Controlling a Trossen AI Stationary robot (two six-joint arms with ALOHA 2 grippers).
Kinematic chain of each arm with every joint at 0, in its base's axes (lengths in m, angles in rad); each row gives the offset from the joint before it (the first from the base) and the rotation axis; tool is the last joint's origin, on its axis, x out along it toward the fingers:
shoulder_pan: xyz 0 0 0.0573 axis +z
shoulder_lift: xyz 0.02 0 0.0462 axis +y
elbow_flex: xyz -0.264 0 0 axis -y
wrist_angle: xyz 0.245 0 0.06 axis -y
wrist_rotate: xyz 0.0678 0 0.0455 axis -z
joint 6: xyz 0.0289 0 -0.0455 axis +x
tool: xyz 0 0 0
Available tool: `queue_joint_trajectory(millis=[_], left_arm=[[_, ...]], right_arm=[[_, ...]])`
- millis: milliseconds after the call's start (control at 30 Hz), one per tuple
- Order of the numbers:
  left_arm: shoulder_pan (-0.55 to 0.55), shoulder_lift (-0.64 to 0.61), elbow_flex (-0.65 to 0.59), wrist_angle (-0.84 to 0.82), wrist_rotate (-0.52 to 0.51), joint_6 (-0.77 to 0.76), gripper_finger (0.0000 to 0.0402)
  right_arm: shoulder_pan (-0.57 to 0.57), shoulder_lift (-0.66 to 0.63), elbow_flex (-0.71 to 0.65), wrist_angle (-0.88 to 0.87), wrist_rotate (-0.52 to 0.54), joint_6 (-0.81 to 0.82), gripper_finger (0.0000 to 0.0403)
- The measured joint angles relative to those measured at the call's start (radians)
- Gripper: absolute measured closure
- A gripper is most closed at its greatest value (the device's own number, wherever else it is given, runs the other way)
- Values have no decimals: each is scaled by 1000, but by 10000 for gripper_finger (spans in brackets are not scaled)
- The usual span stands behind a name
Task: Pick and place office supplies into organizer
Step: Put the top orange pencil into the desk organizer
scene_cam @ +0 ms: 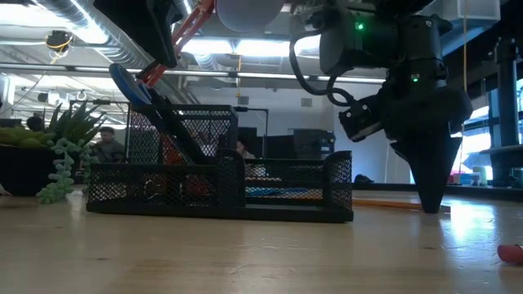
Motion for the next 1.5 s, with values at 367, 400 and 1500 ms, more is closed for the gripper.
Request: queue_joint_trajectory(millis=[367,400,1500], left_arm=[[0,0,0,0,0,0,286],[0,0,0,0,0,0,286],[0,0,0,1,0,-27,286]], right_arm=[[1,2,-2,-5,-1,-5,230],[2,2,-2,-5,6,-4,230],[228,1,-45,67,411,355,230]])
